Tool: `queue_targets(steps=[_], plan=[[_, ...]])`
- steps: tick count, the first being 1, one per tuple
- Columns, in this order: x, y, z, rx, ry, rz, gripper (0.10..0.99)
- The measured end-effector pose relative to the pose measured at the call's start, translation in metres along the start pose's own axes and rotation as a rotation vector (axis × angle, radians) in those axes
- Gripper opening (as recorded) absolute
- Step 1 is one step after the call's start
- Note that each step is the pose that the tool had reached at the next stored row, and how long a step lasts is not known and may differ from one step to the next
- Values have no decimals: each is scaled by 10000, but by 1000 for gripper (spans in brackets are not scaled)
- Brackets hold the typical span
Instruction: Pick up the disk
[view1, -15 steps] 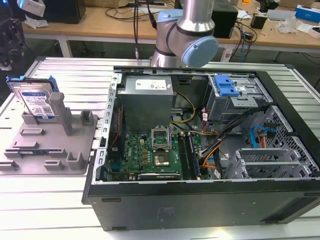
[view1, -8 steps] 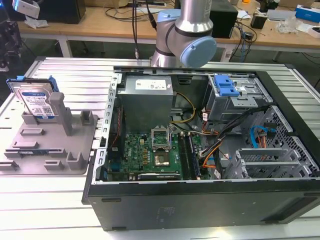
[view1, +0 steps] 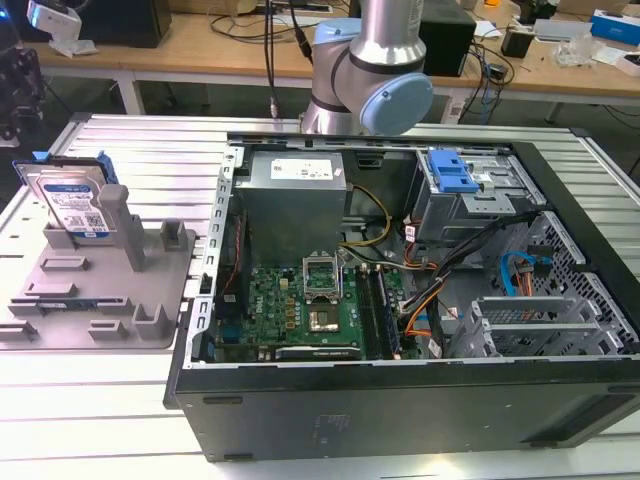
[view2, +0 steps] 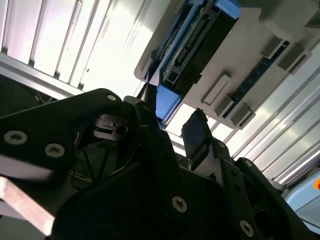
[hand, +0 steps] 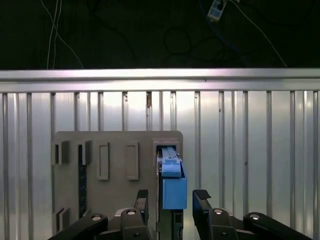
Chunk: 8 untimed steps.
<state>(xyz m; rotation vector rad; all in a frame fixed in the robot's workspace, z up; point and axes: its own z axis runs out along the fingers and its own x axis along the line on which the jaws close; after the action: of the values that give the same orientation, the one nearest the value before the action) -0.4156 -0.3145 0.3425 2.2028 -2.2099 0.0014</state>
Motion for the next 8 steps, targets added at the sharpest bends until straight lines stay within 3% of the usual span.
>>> queue_targets(steps=[8], plan=[[-38,-1,90,6,53,-99,482]])
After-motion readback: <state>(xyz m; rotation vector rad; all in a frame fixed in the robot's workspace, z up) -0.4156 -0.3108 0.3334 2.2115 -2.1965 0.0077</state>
